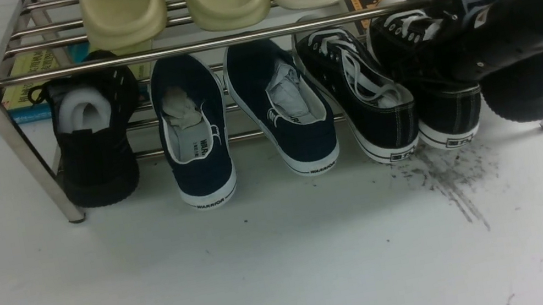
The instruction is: Take the shoes off the shelf with your hand on the white table.
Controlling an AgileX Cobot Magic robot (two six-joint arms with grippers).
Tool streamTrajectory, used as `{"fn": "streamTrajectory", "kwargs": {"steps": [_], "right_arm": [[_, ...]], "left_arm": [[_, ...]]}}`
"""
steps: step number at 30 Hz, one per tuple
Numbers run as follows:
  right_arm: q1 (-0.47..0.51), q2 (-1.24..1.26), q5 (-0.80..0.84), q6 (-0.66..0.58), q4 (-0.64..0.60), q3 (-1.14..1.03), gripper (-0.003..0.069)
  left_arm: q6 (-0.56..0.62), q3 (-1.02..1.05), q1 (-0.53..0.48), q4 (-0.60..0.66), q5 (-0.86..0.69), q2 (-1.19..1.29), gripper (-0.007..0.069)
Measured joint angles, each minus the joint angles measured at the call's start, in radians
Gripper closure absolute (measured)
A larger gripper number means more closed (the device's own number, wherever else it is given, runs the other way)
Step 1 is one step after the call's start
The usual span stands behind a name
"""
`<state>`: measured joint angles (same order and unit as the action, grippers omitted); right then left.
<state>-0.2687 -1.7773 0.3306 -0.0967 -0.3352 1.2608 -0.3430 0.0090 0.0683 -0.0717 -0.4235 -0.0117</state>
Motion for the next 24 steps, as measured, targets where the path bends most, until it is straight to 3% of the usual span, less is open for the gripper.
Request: {"fn": "streamTrajectory", "kwargs": {"steps": [7, 24], "right_arm": [[-0.002, 0.003, -0.002, 0.002, 0.003, 0.0, 0.0651], [0.0, 0.284, 0.294, 0.002, 0.059, -0.001, 0.0657]], "left_arm": [[0.0, 0.0, 0.0, 0.0, 0.0, 0.0, 0.0383], [0.0, 0.0, 0.0, 0.0, 0.0, 0.0, 0.0383]]}}
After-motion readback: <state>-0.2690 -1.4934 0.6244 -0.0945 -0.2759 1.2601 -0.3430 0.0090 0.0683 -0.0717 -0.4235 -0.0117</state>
